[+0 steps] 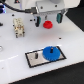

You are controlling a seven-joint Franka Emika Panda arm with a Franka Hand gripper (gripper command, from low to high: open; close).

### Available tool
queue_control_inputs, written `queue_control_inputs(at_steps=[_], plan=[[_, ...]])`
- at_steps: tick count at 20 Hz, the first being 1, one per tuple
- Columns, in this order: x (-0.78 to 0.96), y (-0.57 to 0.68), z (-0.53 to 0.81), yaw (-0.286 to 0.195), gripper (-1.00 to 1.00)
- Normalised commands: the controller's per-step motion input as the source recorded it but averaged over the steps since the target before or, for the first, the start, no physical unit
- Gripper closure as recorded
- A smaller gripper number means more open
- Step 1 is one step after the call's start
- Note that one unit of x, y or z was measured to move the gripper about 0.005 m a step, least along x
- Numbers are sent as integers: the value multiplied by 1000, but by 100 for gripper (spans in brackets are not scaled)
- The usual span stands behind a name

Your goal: Insert the blue gear onto the right peg, followed by the red gear

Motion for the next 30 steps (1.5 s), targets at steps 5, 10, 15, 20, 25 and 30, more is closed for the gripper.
queue_control_inputs(at_steps=[5, 10, 15, 20, 25, 30], plan=[[-533, 237, -176, 0, -100], [-339, 266, -244, 0, -100], [-178, 175, -303, 0, -100], [-151, 129, -298, 0, -100], [-258, 90, -304, 0, -100], [-377, 102, -250, 0, -100]])
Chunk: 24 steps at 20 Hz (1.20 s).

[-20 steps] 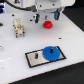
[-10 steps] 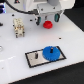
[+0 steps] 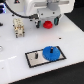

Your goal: Insert the blue gear onto the right peg, followed by the red gear

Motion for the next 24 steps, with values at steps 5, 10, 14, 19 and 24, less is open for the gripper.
queue_control_inputs(at_steps=[5, 10, 14, 19, 24], plan=[[-337, 98, -271, 0, 100], [-290, 95, -171, 0, 100], [-233, 117, -58, 0, 100], [-54, 101, 117, 0, 100], [139, 66, 501, 0, 100]])
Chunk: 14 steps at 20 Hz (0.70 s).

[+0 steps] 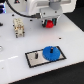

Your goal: Insert the blue gear onto the right peg, followed by the red gear

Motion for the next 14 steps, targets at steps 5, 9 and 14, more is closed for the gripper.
queue_control_inputs(at_steps=[5, 9, 14], plan=[[489, -28, 631, 0, 100], [658, -88, 608, 0, 100], [696, -47, 612, 0, 100]])
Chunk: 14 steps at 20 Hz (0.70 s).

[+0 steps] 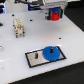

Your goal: Insert the blue gear onto the right peg, followed by the red gear

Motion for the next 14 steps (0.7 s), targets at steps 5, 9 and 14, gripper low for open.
queue_control_inputs(at_steps=[5, 9, 14], plan=[[813, -37, 453, 0, 100], [780, -43, 438, 0, 100], [780, -58, 369, 0, 100]])
